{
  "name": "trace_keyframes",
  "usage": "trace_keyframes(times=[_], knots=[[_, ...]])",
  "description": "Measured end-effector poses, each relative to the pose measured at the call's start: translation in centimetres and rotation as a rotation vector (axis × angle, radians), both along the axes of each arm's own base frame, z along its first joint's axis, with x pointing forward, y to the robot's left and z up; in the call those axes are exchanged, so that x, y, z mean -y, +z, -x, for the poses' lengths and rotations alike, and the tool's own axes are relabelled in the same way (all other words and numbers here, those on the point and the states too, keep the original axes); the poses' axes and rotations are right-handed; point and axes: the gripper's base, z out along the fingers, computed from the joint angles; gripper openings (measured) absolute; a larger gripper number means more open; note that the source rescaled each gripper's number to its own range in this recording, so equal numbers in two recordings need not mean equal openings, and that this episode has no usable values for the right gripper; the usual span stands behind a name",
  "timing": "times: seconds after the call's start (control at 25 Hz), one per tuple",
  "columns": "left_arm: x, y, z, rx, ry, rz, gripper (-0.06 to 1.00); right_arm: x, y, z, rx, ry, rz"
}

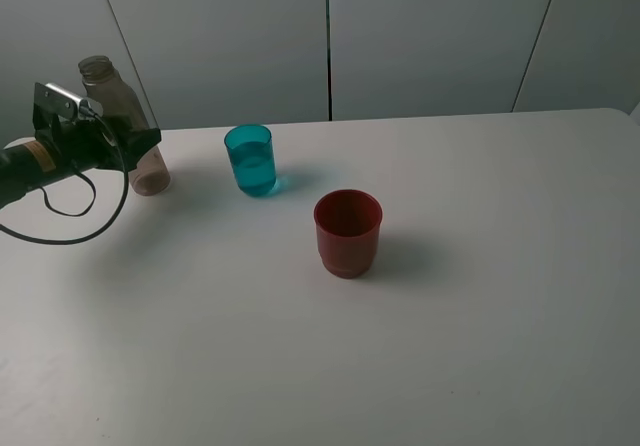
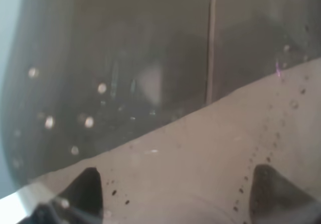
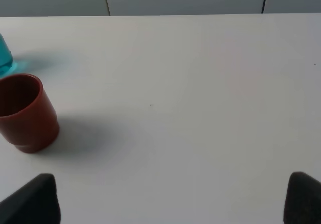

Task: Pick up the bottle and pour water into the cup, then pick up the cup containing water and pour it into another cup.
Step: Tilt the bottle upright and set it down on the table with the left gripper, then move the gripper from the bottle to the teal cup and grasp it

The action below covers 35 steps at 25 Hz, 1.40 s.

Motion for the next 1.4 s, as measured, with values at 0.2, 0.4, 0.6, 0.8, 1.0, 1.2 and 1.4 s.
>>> trace_keyframes(times=[0.2,0.4,0.6,0.8,1.0,1.2,1.4], knots=[[0.0,0.0,0.0,0.000,0.002,0.001,0.01,0.0,0.0,0.0,0.000,0.000,0.000],[-0.1,0.5,-0.1,-0.008,0.013,0.001,0.27,0.0,0.0,0.0,0.000,0.000,0.000],[-0.1,2.3,-0.2,0.022,0.021,0.016,0.95,0.0,0.0,0.0,0.000,0.000,0.000],[0.7,4.5,-0.4,0.030,0.027,0.010,0.97,0.0,0.0,0.0,0.000,0.000,0.000],[1.7,8.8,-0.5,0.076,0.072,-0.006,0.97,0.0,0.0,0.0,0.000,0.000,0.000],[3.2,13.6,0.0,0.146,0.092,0.045,0.97,0.0,0.0,0.0,0.000,0.000,0.000],[6.1,17.4,1.3,0.140,0.044,0.126,0.97,0.0,0.0,0.0,0.000,0.000,0.000]])
